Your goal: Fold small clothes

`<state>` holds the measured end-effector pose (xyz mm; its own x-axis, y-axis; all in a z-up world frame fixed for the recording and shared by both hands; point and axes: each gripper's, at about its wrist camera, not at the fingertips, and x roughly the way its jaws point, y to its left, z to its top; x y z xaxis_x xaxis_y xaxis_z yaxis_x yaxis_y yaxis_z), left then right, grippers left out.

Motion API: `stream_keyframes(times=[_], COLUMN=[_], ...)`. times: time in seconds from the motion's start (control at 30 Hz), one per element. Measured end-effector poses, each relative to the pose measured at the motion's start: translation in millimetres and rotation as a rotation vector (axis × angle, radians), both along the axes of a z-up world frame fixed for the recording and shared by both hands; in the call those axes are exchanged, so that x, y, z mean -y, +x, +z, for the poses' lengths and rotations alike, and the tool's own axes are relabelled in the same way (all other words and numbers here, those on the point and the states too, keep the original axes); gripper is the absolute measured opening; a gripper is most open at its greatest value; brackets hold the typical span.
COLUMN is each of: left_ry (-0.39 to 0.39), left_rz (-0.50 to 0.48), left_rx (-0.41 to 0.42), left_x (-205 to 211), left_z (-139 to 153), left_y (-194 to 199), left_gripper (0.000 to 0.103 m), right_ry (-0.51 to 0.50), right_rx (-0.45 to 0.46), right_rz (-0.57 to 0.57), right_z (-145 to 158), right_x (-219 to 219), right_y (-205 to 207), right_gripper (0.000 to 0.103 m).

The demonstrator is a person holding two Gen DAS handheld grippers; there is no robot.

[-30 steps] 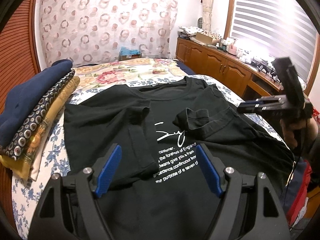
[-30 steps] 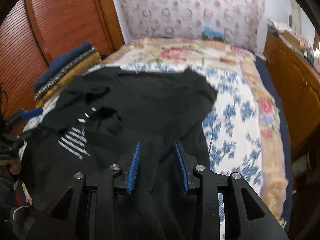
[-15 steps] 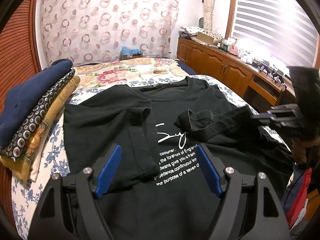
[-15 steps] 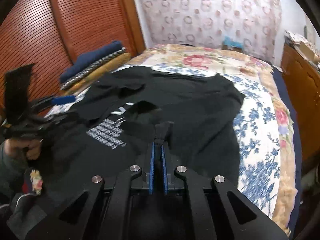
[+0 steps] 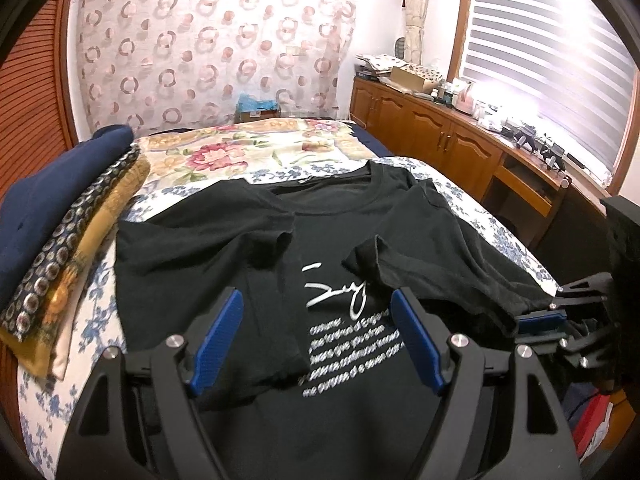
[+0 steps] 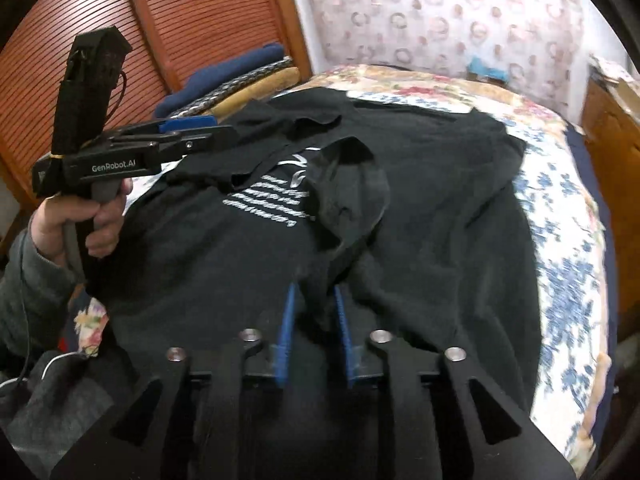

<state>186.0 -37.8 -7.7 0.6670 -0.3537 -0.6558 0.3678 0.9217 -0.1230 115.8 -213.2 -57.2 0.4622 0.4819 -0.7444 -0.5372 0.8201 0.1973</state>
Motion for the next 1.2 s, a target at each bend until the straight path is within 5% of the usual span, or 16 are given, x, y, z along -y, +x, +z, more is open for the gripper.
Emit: stream_keyframes(times=[0.2, 0.47, 0.57, 0.7, 0.77, 1.2], left_ry=[-0.008, 0.041, 0.073, 0.118, 0.132, 0.127], left_rz=[-0.046, -0.113, -0.125, -0.146, -0.153, -0.077], left_rx=[-0.019, -0.072, -0.101, -0.103, -0.099, -0.104], left_x=[21.6, 59.8, 69.6, 73.5, 69.4, 15.7], left_z=[0.8, -16.5, -28.3, -38.7, -40.9, -41.1], left_y=[25.3, 59.5, 69.4, 68.5, 64.7, 52.3], left_gripper=[0.077, 0.057, 0.043, 0.009, 0.002, 0.004], right_ry=[0.01, -0.062, -0.088, -0.125, -0.139, -0.143], right_rx=[0.047, 0.108, 0.104, 0.107, 0.108, 0.099], right_rz=[-0.025, -0.156, -0.2, -0.245, -0.259, -0.272], right_z=[18.4, 16.2, 4.3, -10.8, -16.2, -24.8], right_x=[11.5, 34.4, 43.3, 52.6, 57.7, 63.6], right_y=[-10.9, 7.7, 21.5, 33.6, 36.4, 38.4], right_gripper=[0.03, 0.03, 0.03, 0.03, 0.03, 0.03])
